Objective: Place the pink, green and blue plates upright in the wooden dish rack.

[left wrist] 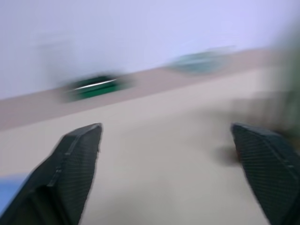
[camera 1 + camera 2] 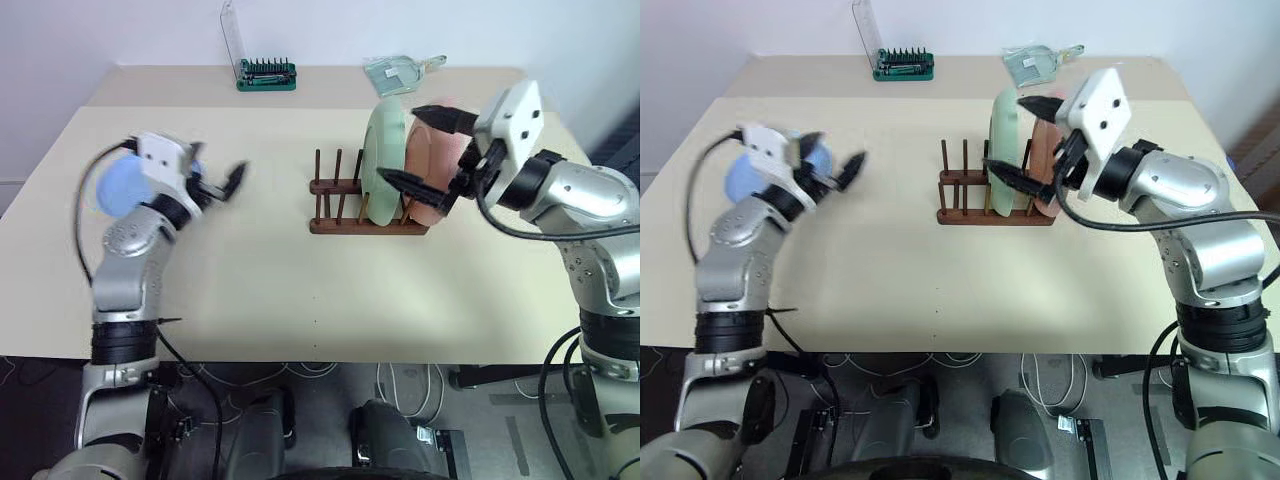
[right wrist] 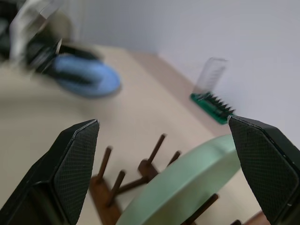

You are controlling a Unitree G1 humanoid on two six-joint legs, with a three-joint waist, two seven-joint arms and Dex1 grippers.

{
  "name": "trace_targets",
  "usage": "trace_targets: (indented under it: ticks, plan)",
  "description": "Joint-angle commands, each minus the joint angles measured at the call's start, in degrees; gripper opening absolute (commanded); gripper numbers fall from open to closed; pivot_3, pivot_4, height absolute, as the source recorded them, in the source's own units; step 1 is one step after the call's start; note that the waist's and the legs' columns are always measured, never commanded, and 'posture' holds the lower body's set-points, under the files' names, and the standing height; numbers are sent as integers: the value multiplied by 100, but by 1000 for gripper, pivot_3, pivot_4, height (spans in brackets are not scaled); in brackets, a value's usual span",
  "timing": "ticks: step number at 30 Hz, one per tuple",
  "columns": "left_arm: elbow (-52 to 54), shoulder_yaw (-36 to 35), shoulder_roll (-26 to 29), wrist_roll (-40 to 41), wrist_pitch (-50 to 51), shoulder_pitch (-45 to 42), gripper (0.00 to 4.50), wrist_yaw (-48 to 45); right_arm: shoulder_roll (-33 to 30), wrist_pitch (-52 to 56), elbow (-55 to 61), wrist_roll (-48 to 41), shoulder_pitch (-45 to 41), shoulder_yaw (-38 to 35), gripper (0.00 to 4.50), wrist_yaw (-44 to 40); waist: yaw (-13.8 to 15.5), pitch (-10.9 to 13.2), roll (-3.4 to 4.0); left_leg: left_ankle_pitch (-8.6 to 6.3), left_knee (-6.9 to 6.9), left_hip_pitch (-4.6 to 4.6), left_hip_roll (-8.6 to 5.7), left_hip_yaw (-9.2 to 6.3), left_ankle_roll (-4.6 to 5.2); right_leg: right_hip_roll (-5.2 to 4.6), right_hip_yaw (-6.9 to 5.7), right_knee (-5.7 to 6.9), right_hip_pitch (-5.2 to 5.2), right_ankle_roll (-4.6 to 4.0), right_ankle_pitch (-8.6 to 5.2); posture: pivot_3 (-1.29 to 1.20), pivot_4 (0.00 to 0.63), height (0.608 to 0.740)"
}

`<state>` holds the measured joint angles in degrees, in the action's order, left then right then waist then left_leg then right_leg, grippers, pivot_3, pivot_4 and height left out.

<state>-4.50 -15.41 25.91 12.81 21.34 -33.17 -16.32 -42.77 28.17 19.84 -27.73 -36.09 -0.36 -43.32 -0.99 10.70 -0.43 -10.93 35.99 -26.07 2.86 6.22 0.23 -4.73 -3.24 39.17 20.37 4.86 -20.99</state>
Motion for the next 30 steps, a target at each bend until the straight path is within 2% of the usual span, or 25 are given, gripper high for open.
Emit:
trace_targets:
  ticks: [1, 4, 8, 11, 19, 21, 23, 29, 30]
  plan:
    - [-176, -458, 126, -555, 540, -260, 4459, 1372, 99, -188, 203, 119, -7, 106, 4500, -129, 19, 9, -15, 1, 0, 0, -1, 0, -1, -1, 0, 0, 0, 0, 0, 0, 150, 732]
    - [-567, -783, 201, -712, 1150, -457, 4459, 2137, 227, -226, 219, 173, 11, 272, 4500, -205, 25, 17, -31, 2, 3, -2, -2, 0, -3, -3, -2, 0, -1, 1, 1, 0, 150, 732]
    - [-1112, -1111, 179, -514, 1798, -701, 4459, 2452, 340, -239, 233, 219, 67, 318, 4500, -245, 51, 23, -46, 5, 5, -4, -3, 0, -9, -3, -5, 0, 0, 2, 1, 0, 150, 732]
    - [-1548, -1193, 232, -409, 1958, -893, 4459, 2431, 393, -212, 285, 243, 122, 337, 4500, -250, 47, 25, -73, 7, 6, -5, -2, -2, -13, -2, -8, 2, 0, 2, 1, 0, 150, 732]
    - [-3096, -1354, 365, -169, 2091, -1570, 4459, 2469, 211, -59, 830, 264, 594, 373, 4500, -435, 26, 26, -82, 10, 7, -7, -3, -1, -17, 0, -8, 4, 3, 3, 2, 0, 150, 732]
    - [-3302, -1475, 343, -41, 2007, -1664, 3953, 2489, 201, -36, 885, 293, 640, 360, 4500, -423, 23, 26, -83, 11, 7, -7, -2, -2, -19, 1, -8, 7, 4, 3, 2, 0, 150, 732]
    - [-3429, -1615, 312, 73, 1924, -1734, 3244, 2594, 189, -26, 919, 330, 695, 344, 4500, -407, 21, 26, -84, 11, 7, -6, -2, -2, -19, 0, -8, 7, 4, 3, 2, 0, 150, 732]
    - [-3535, -1734, 276, 220, 1694, -1790, 271, 2766, 189, -9, 974, 385, 804, 329, 4500, -397, 34, 24, -86, 11, 10, -6, -3, -2, -19, -2, -8, 8, 4, 3, 2, 0, 150, 732]
    - [-3528, -1730, 272, 236, 1677, -1786, 61, 2777, 192, -10, 971, 388, 808, 327, 4500, -402, 35, 24, -87, 11, 11, -6, -3, -2, -19, -2, -8, 8, 3, 3, 2, 0, 150, 732]
